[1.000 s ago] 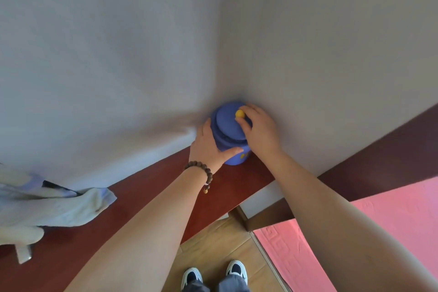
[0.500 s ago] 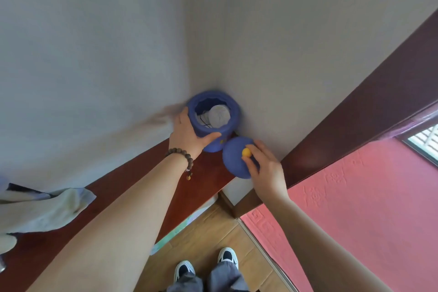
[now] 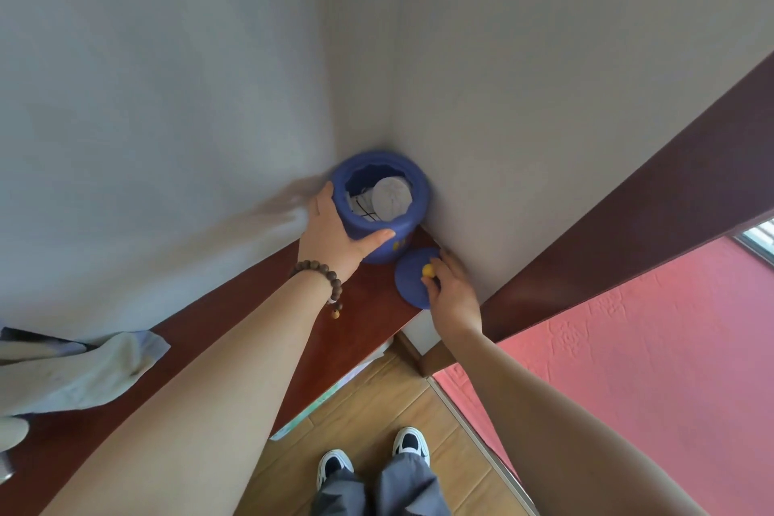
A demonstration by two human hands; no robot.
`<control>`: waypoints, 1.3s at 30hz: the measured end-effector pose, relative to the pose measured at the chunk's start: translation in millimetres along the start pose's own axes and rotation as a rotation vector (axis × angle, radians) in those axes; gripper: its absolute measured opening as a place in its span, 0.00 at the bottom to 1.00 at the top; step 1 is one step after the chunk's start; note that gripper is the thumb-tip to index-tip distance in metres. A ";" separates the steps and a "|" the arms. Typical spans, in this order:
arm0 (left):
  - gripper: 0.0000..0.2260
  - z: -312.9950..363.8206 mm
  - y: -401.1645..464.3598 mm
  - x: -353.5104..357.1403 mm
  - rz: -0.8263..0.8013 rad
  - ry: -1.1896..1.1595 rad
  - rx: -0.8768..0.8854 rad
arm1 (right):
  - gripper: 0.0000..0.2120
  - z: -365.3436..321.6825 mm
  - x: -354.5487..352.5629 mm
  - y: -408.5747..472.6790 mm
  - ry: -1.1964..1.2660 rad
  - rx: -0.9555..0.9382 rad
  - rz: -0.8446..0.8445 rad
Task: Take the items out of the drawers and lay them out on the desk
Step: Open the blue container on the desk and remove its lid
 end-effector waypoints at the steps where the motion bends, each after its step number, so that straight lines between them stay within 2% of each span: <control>1: 0.49 0.3 -0.2 0.1 -0.002 -0.002 -0.002 | 0.19 -1.2 -1.0 -0.2 -0.005 -0.005 -0.007; 5: 0.48 0.5 -1.0 -0.5 -0.008 -0.020 0.004 | 0.24 -14.7 -13.9 -6.0 0.030 -0.046 0.005; 9: 0.49 0.6 -1.7 -1.8 -0.009 -0.032 -0.012 | 0.23 -40.6 -45.0 -18.1 0.074 -0.113 0.084; 13: 0.49 -0.4 -1.5 -1.8 -0.012 -0.056 -0.012 | 0.21 -90.6 -79.5 -0.5 0.030 -0.286 0.181; 17: 0.49 -1.8 -0.6 -1.3 -0.021 -0.036 -0.013 | 0.22 -132.3 -76.2 53.7 -0.131 -0.444 0.021; 22: 0.48 -4.0 0.0 -0.5 -0.022 -0.034 -0.018 | 0.26 -135.4 -52.7 98.8 -0.449 -0.428 -0.162; 25: 0.48 -3.3 -0.6 0.1 -0.016 -0.053 -0.007 | 0.24 -133.2 -41.6 105.2 -0.576 -0.428 -0.185; 32: 0.49 -3.3 -0.7 1.7 -0.009 -0.034 -0.007 | 0.18 -133.2 -40.7 100.5 -0.542 -0.450 -0.148; 39: 0.50 -5.2 0.5 2.7 -0.020 -0.027 -0.021 | 0.19 -142.2 -28.2 106.3 -0.428 -0.474 -0.277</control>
Point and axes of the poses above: each hand's wrist, its own y-axis towards the middle knuckle, its own x-axis out of the palm, z = x × y, the point moved 8 cm from there along y, towards the middle knuckle, and after that the axes turned 10 degrees about -x, right-handed, at the moved point
